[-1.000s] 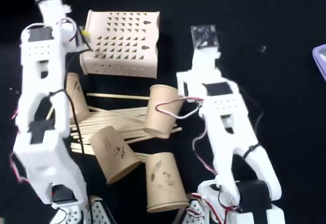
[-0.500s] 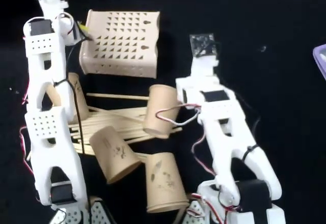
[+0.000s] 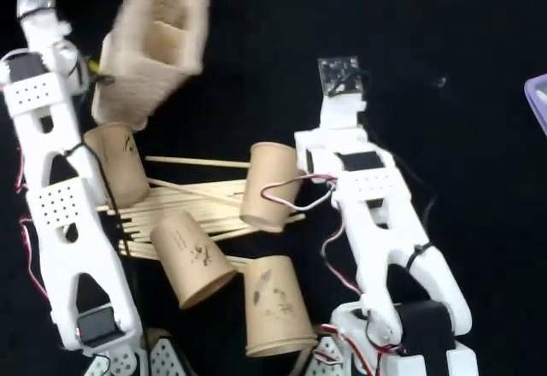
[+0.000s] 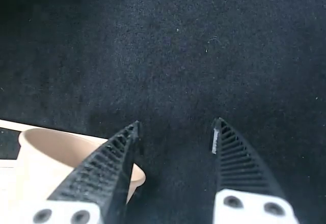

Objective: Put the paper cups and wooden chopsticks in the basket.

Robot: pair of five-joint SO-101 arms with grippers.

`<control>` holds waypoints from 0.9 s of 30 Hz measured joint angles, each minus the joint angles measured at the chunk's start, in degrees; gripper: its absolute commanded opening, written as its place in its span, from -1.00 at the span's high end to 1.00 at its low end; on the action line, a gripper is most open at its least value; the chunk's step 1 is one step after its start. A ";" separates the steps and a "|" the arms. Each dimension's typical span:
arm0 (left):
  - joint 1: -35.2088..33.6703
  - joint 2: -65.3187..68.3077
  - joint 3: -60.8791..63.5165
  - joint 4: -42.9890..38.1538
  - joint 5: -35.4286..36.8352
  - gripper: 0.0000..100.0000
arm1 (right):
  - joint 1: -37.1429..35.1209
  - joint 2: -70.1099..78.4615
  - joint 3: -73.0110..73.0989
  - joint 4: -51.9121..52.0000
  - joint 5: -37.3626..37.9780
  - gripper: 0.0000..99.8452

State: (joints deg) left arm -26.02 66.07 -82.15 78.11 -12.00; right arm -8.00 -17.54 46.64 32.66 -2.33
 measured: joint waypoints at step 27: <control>-6.07 -19.16 -9.93 16.88 12.31 0.45 | 0.00 0.00 0.00 0.00 0.00 0.58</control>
State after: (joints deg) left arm -32.09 46.90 -92.09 94.99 0.31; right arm -8.00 -17.54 46.64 32.66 -2.33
